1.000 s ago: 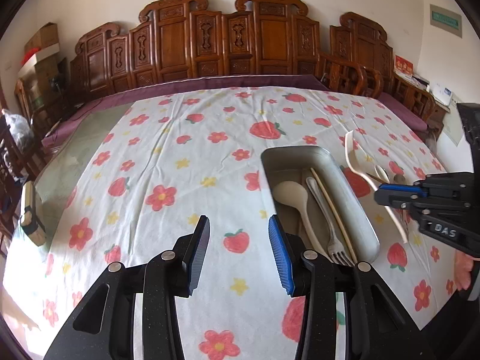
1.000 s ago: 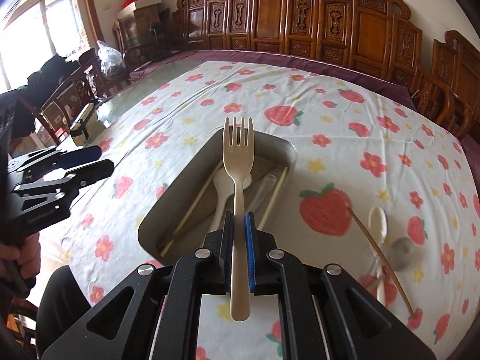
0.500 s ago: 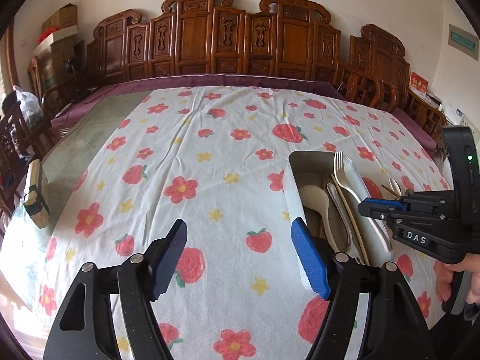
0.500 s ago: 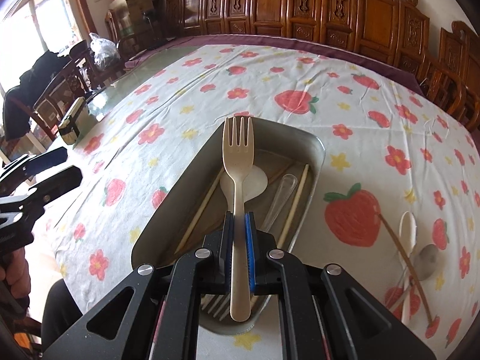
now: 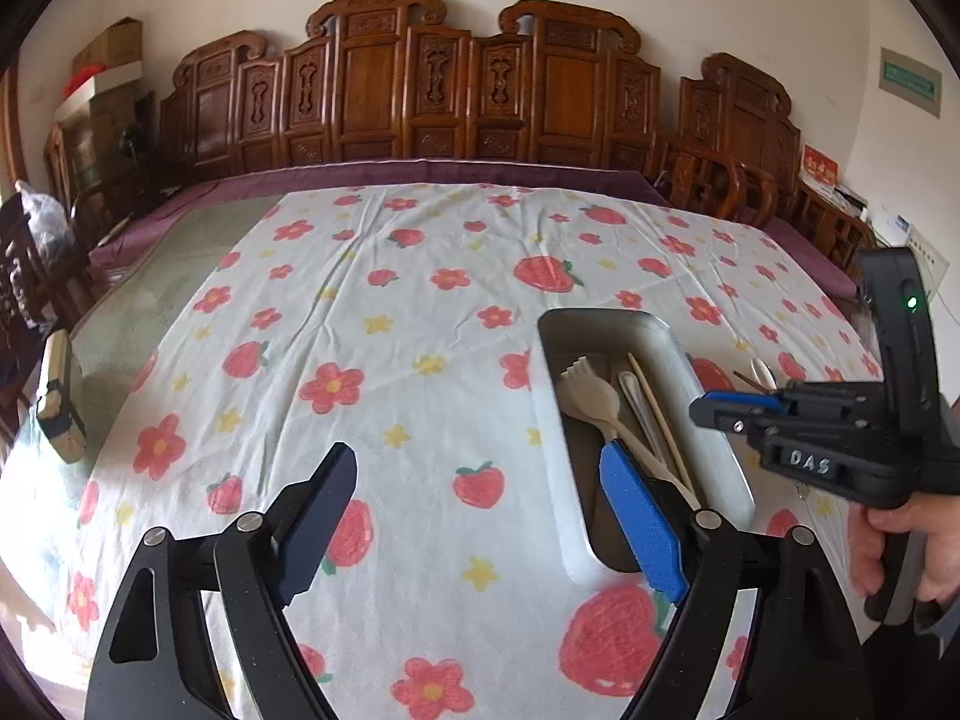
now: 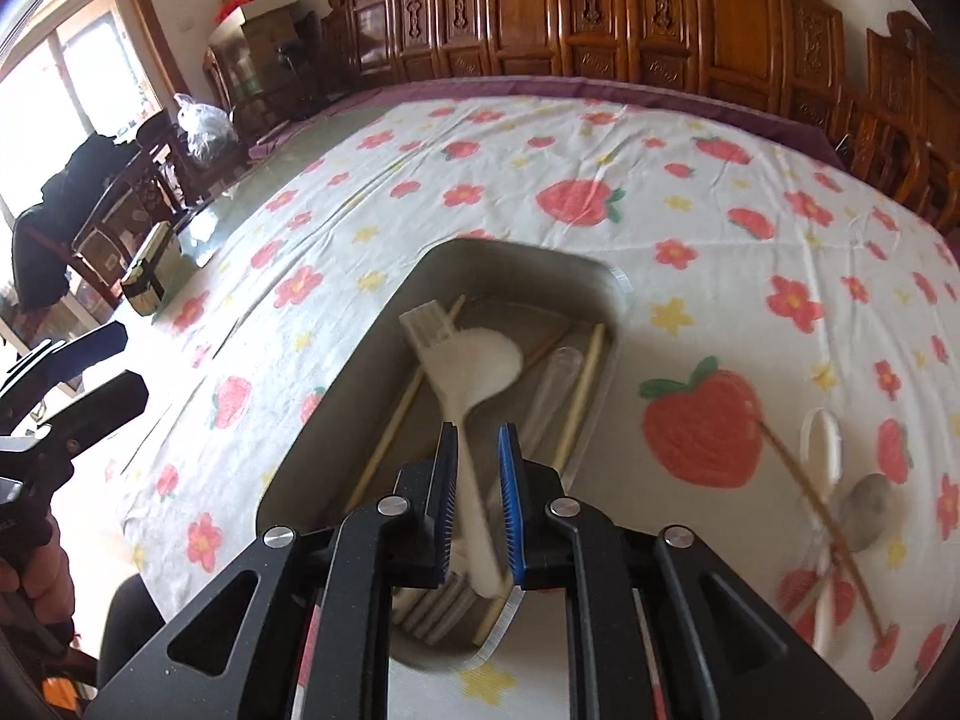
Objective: Organize utensils
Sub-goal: 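Lower the cream fork into the tray and open the right tool, then grasp a dark wooden chopstick from the pile with the right tool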
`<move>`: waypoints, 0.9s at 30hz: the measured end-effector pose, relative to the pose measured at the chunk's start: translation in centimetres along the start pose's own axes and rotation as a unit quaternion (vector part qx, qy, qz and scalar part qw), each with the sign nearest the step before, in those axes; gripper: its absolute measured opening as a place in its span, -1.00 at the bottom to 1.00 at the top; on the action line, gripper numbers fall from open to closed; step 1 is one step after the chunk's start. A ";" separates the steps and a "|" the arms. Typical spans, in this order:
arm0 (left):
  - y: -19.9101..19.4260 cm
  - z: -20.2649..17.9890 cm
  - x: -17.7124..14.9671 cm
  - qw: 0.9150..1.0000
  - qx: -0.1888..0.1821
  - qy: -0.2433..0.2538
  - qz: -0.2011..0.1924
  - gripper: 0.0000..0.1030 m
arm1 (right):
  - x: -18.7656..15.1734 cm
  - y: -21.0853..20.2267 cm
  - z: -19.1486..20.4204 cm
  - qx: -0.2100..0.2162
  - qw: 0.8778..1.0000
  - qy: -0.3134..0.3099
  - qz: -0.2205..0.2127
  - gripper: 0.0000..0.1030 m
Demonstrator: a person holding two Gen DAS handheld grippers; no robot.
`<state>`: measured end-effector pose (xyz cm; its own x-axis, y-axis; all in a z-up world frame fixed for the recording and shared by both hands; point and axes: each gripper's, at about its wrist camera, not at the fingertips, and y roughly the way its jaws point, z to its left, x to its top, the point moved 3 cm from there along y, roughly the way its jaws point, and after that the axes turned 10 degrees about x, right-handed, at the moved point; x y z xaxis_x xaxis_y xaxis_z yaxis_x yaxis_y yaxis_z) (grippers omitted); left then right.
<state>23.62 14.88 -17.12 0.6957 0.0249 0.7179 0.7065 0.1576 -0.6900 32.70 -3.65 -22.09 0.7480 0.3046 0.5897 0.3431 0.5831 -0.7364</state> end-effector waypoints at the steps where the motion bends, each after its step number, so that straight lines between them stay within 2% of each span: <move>1: -0.1 -0.4 -0.1 1.000 -0.001 0.004 -0.002 0.61 | -0.1 -0.5 -0.3 -0.001 1.000 0.001 -0.003 -0.70; 8: -1.3 -4.0 -0.9 0.999 -0.019 0.032 -0.015 0.70 | -2.4 -6.4 -5.0 -0.042 0.999 0.010 -0.029 -0.69; 10: -1.7 -5.0 -1.2 0.999 -0.027 0.038 -0.019 0.71 | -3.3 -8.3 -7.2 -0.045 0.998 0.035 -0.037 -0.56; 11: -1.8 -5.3 -1.3 0.999 -0.028 0.040 -0.019 0.71 | -3.7 -9.1 -8.2 -0.046 0.997 0.044 -0.041 -0.40; 16: -2.4 -7.6 -1.8 0.997 -0.040 0.061 -0.021 0.71 | -5.4 -11.9 -11.7 -0.070 0.994 0.062 -0.053 -0.38; 21: -2.7 -10.1 -2.6 0.995 -0.051 0.086 -0.022 0.71 | -6.8 -12.9 -13.9 -0.089 0.992 0.074 -0.049 -0.38; 27: -2.9 -12.8 -3.2 0.993 -0.067 0.100 -0.017 0.71 | -8.3 -11.5 -15.3 -0.105 0.992 0.071 -0.026 -0.38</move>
<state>21.02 1.67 -18.55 0.6732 -0.1763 0.7181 0.7320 0.0212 -0.6810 31.21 -24.42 -23.58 0.7936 0.1607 0.5868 0.4828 0.4207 -0.7681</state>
